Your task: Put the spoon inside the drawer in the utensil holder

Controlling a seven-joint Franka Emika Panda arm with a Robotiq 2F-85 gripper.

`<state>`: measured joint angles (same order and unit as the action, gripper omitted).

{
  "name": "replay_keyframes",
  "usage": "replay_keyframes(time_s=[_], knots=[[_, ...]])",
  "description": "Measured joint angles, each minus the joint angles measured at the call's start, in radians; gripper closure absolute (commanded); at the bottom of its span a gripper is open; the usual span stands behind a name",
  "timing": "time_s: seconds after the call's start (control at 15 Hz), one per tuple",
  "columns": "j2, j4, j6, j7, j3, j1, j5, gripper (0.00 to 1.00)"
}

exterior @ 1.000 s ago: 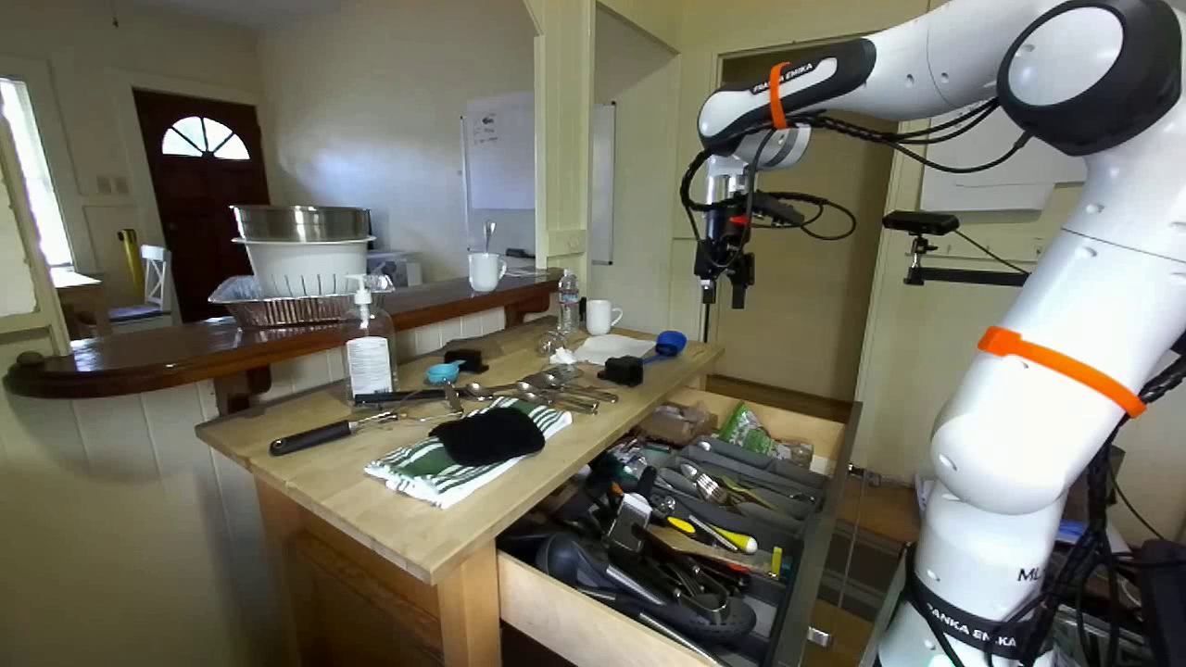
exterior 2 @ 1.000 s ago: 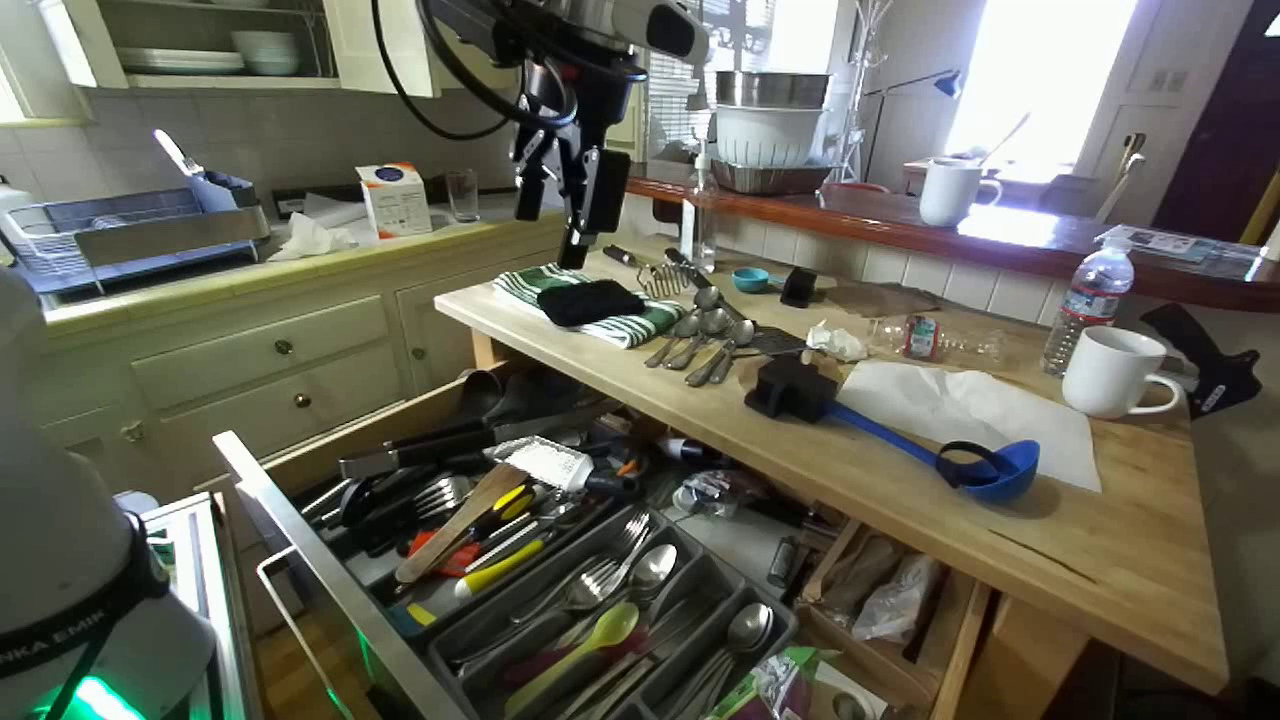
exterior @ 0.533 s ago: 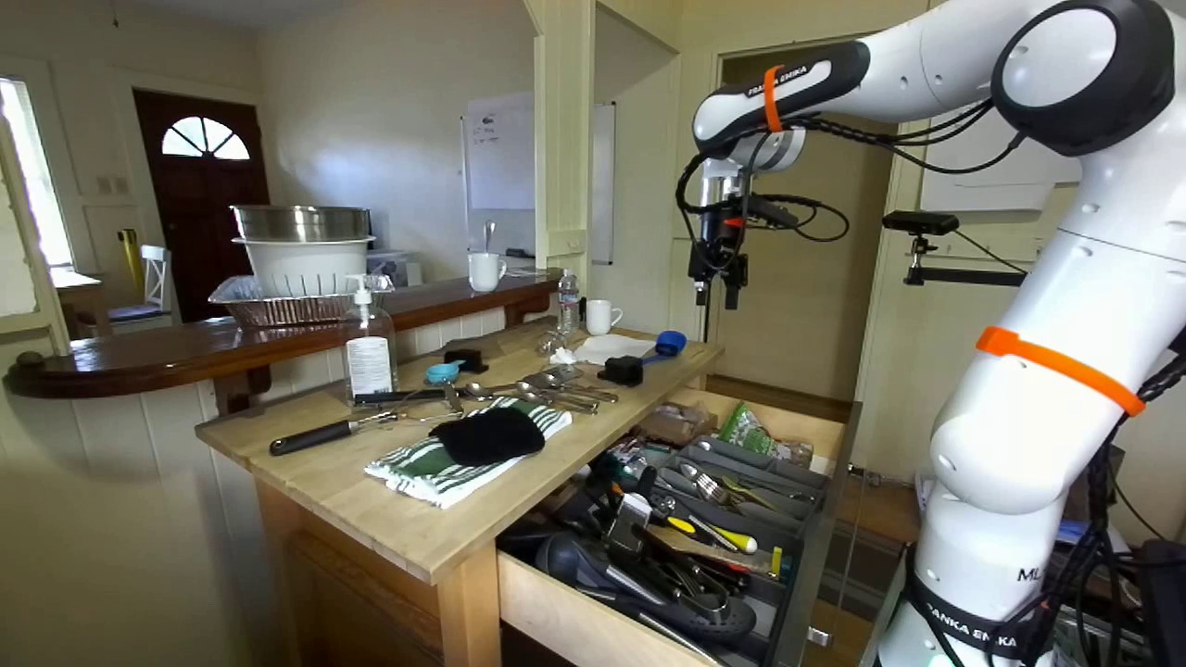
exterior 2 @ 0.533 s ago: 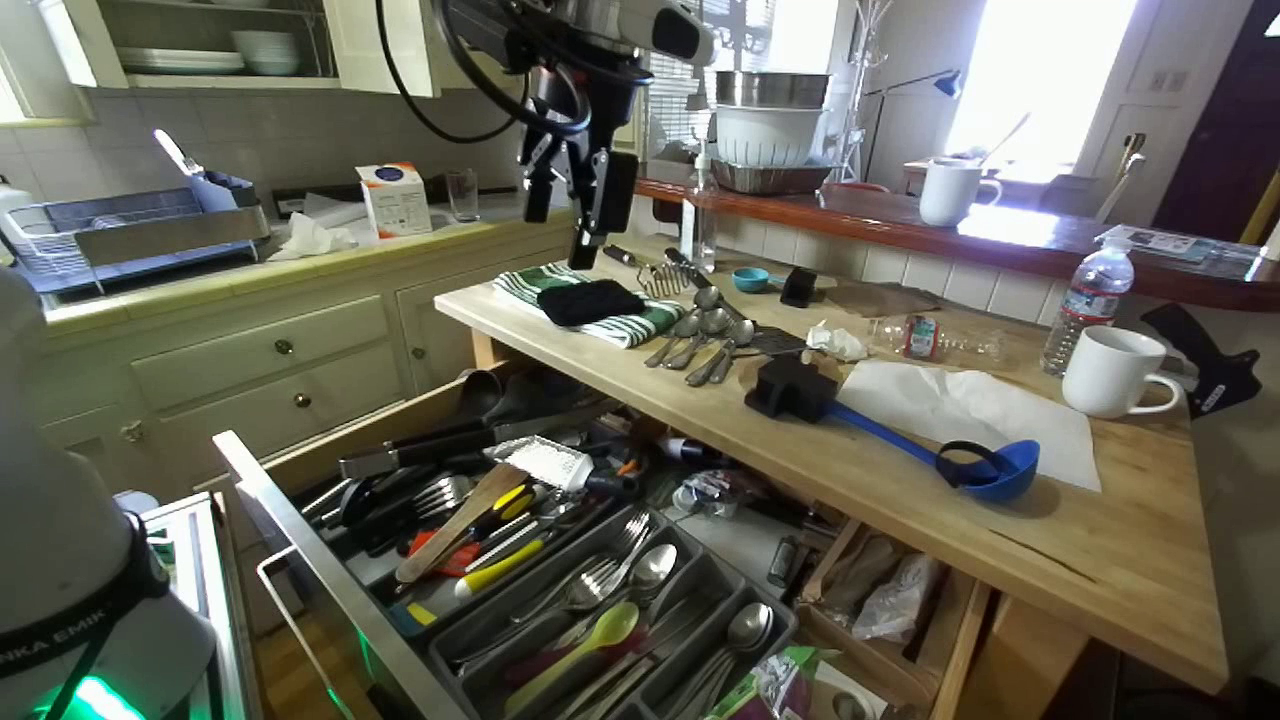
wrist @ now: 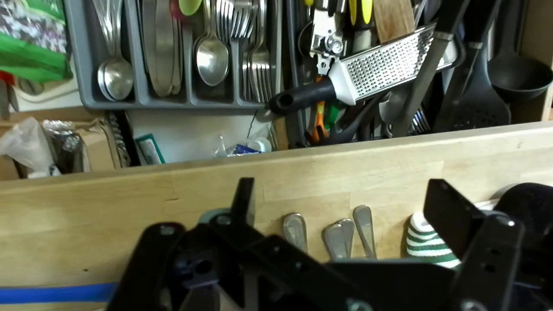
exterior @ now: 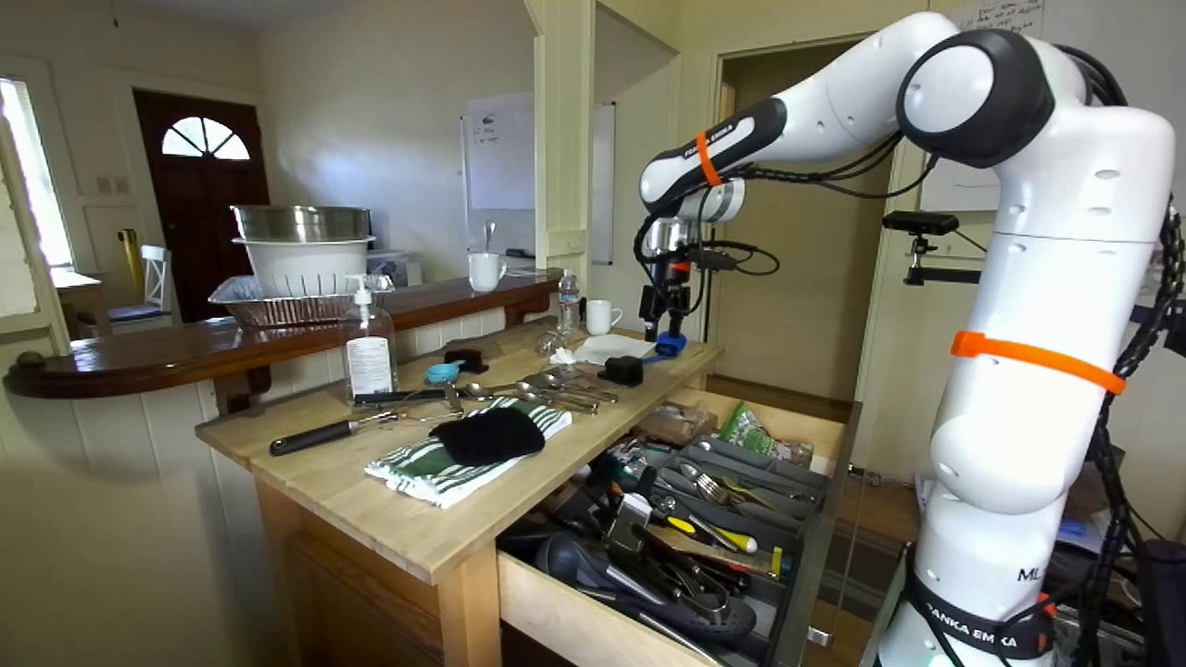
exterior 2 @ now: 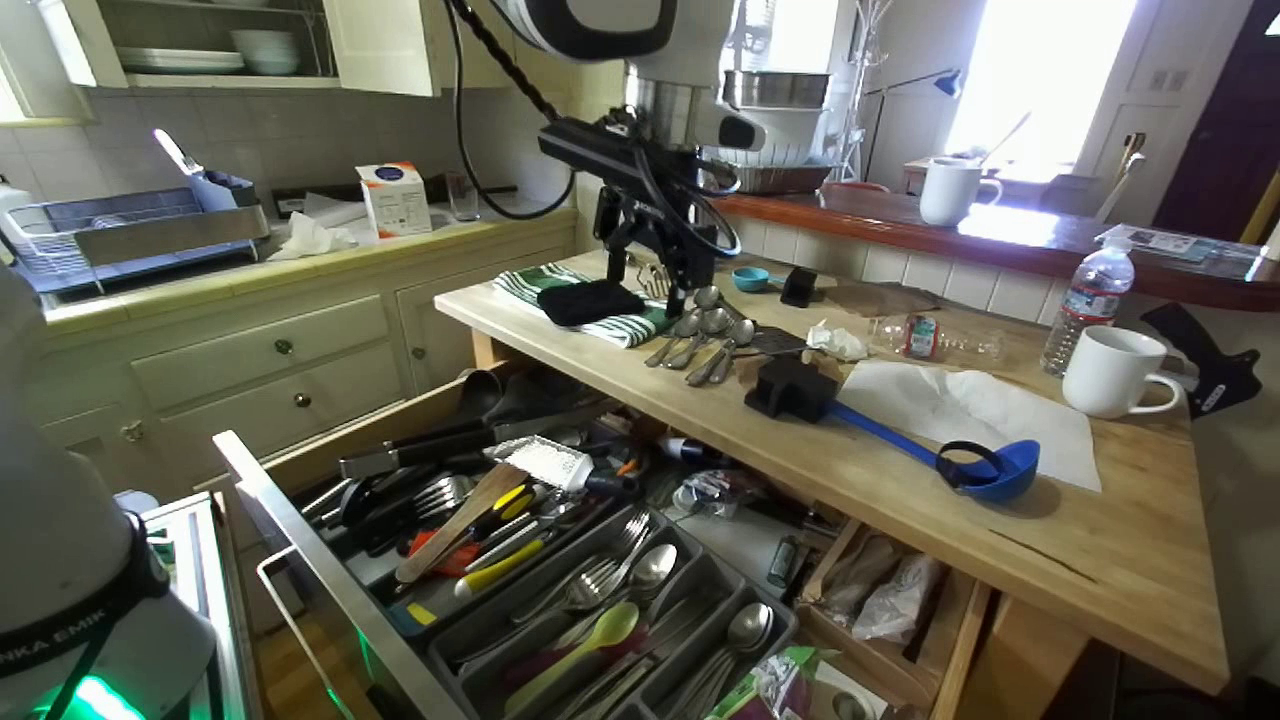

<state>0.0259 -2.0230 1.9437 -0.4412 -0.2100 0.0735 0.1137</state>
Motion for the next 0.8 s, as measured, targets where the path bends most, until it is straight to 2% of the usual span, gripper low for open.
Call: replay_keyframes(time_s=[0.33,0.8], knots=[[-0.177,0.131,0.051,-0.214,0.048,0.018,0.069,0.0],[-0.339,0.297,0.14,-0.289,0.125,0.046,0.063,0.0]])
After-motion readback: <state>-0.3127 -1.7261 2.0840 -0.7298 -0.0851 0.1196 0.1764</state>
